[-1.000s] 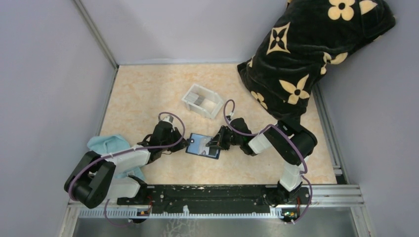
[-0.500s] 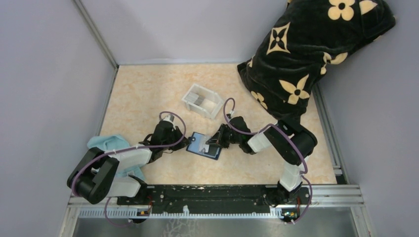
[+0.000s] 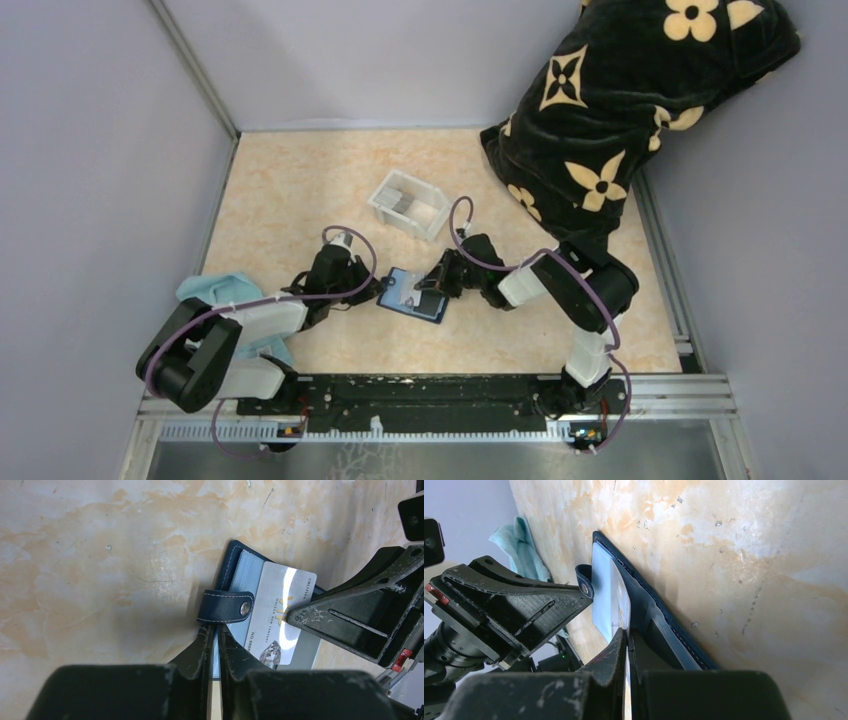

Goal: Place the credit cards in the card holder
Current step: Insert the credit card into the card holder.

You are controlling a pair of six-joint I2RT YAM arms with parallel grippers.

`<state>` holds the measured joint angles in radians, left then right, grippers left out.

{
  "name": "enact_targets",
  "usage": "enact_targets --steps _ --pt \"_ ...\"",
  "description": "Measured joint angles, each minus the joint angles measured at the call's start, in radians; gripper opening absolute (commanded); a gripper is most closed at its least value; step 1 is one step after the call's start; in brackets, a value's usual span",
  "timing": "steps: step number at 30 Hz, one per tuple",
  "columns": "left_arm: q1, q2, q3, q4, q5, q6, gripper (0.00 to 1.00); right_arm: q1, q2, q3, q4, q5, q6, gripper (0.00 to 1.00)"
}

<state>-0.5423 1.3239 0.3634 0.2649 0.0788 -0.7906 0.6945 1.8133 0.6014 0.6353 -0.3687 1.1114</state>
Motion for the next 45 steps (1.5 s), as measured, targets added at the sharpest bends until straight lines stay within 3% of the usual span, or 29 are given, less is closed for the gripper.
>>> enact_targets --steps 19,32,45 --pt "-0.07 0.0 -0.005 0.011 -0.019 -0.026 0.12 0.049 0.014 0.049 -0.045 0.045 -0.005 0.0" --pt "-0.078 -0.002 -0.005 0.003 -0.053 -0.048 0.14 -0.009 -0.219 0.154 -0.432 0.102 -0.257 0.0" --pt "-0.08 -0.002 0.013 -0.031 -0.066 -0.046 0.14 -0.069 -0.219 0.151 -0.526 0.069 -0.335 0.0"
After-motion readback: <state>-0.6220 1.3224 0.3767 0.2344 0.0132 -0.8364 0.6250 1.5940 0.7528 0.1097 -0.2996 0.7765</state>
